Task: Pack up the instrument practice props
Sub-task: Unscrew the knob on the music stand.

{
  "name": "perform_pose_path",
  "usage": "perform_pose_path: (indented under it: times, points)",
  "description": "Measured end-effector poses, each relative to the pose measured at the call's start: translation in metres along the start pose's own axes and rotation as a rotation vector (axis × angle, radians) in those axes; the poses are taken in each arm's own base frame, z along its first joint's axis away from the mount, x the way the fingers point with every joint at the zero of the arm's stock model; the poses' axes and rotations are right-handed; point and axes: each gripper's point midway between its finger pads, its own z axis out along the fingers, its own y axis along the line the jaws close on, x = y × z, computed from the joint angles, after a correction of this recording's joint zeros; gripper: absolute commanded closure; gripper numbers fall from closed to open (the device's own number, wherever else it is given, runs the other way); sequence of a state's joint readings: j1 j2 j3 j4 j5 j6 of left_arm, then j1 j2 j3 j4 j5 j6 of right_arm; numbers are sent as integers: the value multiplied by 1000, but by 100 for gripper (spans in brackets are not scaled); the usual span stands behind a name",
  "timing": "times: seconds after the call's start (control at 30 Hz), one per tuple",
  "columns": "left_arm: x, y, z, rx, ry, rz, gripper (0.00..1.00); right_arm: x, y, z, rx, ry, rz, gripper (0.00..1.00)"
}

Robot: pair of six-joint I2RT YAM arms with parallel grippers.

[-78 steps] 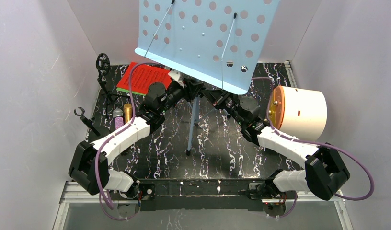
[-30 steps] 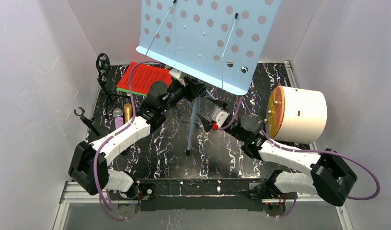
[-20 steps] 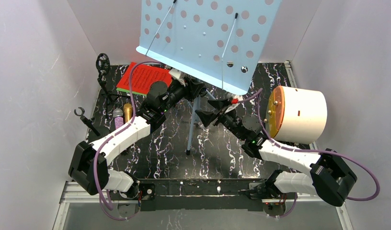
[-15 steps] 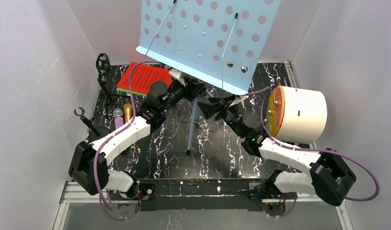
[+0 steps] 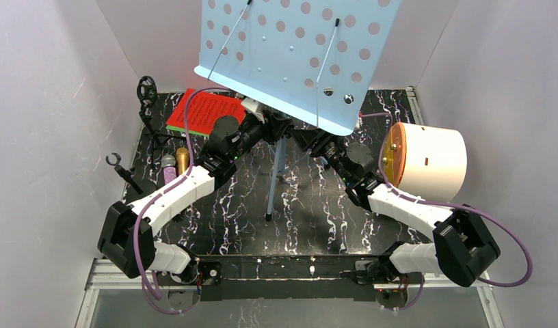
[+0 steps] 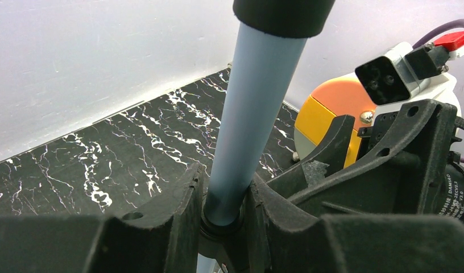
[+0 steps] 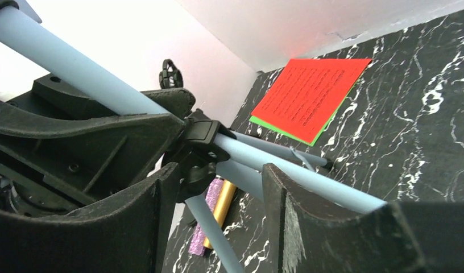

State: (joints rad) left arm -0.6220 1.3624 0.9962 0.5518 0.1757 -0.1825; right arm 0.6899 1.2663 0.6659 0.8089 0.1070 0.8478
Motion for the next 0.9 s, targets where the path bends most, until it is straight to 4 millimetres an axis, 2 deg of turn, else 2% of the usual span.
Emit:
perform_pose_path:
  times: [0.17,0.43,0.57,0.6,0.7,0.9]
  points:
    - [0,0,0,0,0,0,100,6,9,1,-34,48,21,47]
    - [0,0,0,0,0,0,100,9,16,6,-67,86,3,73]
    - [0,2,0,-4,0,0,100,13,18,6,-93,120,-72,95]
    - [0,2,0,-4,1,0,100,14,18,6,-105,126,-111,98]
    - [0,2,0,-5,1,0,100,15,17,5,-147,138,-262,99]
    - [0,2,-1,-4,2,-1,100,14,17,5,-303,129,-815,99]
